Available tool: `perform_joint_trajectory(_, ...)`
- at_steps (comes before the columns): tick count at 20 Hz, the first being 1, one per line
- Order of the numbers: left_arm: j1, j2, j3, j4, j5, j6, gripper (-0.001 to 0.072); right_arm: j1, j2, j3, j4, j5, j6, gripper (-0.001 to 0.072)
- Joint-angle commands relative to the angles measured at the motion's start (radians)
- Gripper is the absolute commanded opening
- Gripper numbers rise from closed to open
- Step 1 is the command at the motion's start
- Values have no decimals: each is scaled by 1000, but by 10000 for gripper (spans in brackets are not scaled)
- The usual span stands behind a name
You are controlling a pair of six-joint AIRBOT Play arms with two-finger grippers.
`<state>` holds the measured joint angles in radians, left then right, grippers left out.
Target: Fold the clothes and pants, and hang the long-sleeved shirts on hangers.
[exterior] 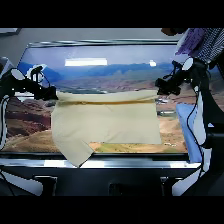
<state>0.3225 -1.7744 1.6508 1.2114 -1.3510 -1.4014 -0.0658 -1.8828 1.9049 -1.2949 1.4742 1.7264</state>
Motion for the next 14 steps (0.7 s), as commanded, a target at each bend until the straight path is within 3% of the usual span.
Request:
perform_joint_trajectory(1,2,-1,-1,9,-154,-12,23,2,-3,0,0,135,3,27)
perform_joint_trajectory(5,-15,-9,-5,131,-188,-66,23,16,-25,0,-8,135,15,27)
perform_joint_trajectory(14,-24,-24,-113,140,-189,-65,24,77,-98,-6,-91,198,26,28)
